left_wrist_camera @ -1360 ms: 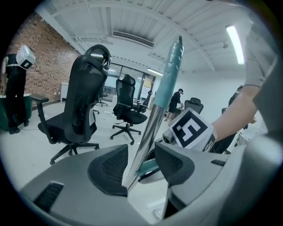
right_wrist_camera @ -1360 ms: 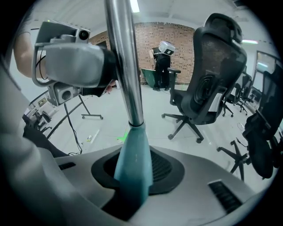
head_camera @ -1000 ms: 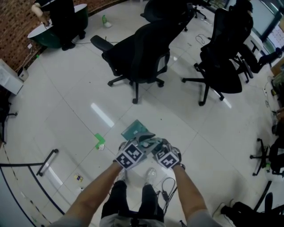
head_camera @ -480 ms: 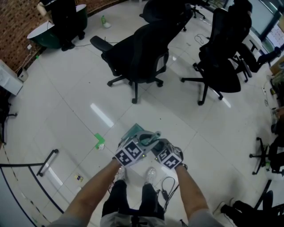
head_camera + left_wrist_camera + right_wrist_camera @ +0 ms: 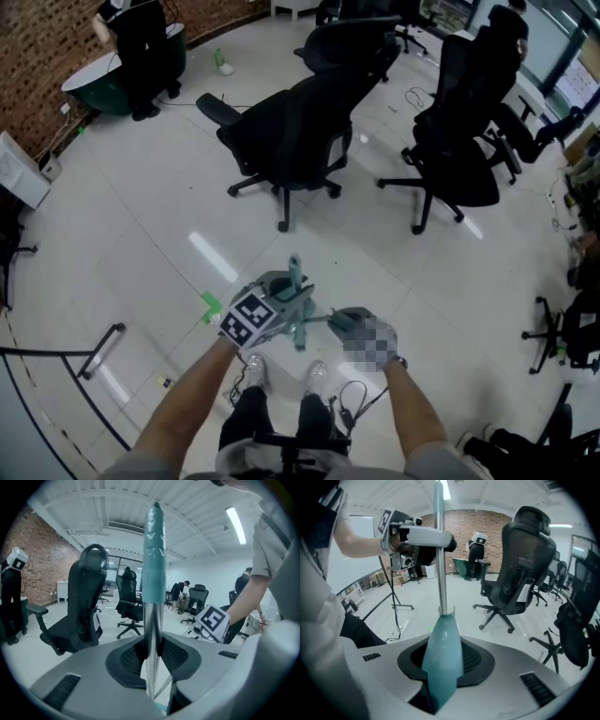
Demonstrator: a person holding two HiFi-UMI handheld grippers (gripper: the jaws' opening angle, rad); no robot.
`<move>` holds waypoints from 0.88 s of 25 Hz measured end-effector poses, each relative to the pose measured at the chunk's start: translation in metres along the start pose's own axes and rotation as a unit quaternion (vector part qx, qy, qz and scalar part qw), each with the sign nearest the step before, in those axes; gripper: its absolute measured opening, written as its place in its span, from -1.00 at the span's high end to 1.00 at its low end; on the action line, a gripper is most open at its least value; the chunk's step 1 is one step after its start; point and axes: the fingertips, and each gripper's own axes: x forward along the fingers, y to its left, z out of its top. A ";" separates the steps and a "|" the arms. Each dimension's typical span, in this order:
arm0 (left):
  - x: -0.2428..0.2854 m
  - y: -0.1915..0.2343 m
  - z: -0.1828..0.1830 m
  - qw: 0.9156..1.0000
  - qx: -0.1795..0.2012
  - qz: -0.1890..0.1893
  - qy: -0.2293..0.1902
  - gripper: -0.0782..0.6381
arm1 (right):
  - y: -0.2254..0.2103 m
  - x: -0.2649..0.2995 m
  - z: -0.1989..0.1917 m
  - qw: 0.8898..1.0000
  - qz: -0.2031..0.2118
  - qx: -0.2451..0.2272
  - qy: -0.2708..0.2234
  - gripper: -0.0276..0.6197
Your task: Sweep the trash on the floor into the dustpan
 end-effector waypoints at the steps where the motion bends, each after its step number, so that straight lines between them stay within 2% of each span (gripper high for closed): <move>1: -0.007 0.007 0.002 1.000 0.006 0.003 0.002 0.56 | -0.001 -0.005 -0.001 1.000 -0.003 0.010 -0.005 0.61; 6: -0.026 0.017 0.006 1.000 0.015 0.026 0.009 0.56 | -0.005 -0.020 0.009 1.000 -0.010 0.001 -0.001 0.61; 11: -0.055 0.043 0.015 0.997 0.022 0.075 0.005 0.56 | -0.018 -0.038 0.033 0.999 -0.035 -0.031 0.007 0.61; 17: -0.097 0.069 0.026 0.990 0.026 0.135 -0.006 0.56 | -0.027 -0.069 0.069 0.995 -0.078 -0.056 0.001 0.61; 22: -0.127 0.074 0.025 0.983 0.010 0.180 -0.023 0.55 | -0.026 -0.095 0.105 0.991 -0.115 -0.069 -0.018 0.61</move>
